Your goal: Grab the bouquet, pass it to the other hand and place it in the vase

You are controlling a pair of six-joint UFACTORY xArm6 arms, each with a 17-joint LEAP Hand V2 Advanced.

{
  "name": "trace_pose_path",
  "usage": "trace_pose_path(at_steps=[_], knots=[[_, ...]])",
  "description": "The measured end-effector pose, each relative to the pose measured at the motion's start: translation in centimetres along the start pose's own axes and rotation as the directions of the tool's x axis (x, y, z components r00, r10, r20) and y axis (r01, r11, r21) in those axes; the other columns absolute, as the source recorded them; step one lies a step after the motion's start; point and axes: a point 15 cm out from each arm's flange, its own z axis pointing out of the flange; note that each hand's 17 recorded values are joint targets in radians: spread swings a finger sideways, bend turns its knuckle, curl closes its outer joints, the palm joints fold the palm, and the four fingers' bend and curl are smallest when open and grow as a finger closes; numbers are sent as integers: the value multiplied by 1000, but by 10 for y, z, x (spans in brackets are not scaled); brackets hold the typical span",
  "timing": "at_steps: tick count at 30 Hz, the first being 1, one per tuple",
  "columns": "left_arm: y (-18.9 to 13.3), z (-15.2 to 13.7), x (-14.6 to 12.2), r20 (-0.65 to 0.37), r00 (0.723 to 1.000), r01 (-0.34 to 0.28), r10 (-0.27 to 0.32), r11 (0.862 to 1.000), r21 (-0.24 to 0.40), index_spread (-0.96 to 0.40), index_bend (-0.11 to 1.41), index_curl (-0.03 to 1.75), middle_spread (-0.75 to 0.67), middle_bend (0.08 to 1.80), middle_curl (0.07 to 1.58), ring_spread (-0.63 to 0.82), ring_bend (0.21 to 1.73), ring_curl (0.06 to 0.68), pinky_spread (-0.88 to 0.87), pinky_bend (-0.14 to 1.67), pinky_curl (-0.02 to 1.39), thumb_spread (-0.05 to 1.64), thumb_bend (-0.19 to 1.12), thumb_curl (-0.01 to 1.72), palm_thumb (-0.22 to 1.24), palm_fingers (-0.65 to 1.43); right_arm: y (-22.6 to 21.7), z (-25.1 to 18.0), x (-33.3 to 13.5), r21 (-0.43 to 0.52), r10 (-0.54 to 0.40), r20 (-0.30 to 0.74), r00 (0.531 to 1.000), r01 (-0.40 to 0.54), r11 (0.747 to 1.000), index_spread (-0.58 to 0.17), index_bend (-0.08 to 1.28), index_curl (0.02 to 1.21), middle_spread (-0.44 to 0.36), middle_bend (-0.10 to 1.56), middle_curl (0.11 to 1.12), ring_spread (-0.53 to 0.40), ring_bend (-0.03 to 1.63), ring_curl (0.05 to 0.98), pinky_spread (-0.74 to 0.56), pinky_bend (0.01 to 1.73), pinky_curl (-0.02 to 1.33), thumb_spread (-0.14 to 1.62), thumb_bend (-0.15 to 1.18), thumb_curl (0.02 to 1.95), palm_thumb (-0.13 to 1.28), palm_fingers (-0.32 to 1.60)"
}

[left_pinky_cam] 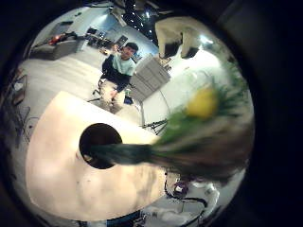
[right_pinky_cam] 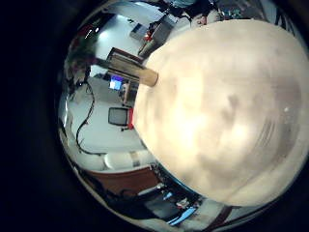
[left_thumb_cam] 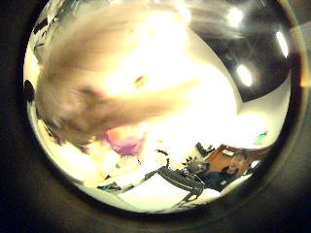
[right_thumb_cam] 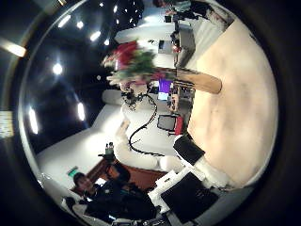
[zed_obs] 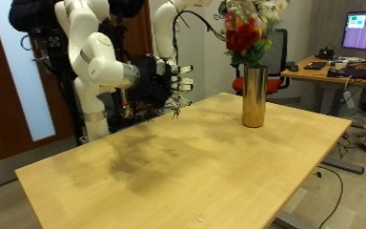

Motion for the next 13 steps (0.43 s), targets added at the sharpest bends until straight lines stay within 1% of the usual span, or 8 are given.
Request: trace_pose_path(at_steps=[5, 9, 13], knots=[[7, -14, 5, 9, 1000, -4, 4, 1000, 12, 217, 87, 272, 594, 142, 289, 620, 485, 209, 617, 310, 328, 780, -41, 353, 298, -220, 0, 0, -1, -1, -6, -1, 1000, 6, 1000, -352, 165, 270, 138, 173, 255, 219, 293, 262, 400, 434, 316, 967, -26, 432, 727, -17], [24, -37, 10, 20, 1000, -4, 4, 1000, 27, 197, 102, 189, 591, 149, 225, 629, 442, 198, 606, 281, 315, 772, -39, 341, 295, -192, -1, 0, -2, -6, -14, 0, 1000, 14, 1000, -351, 168, 273, 138, 172, 255, 219, 294, 263, 403, 432, 317, 967, -27, 430, 728, -16], [51, -37, 2, 30, 999, 34, -34, 999, 7, 186, 108, 155, 589, 153, 200, 631, 424, 195, 605, 267, 311, 771, -39, 335, 287, -178, 0, 0, -3, -7, -21, -3, 1000, 21, 1000, -351, 170, 275, 138, 173, 257, 219, 292, 263, 403, 430, 317, 967, -27, 431, 725, -14]])
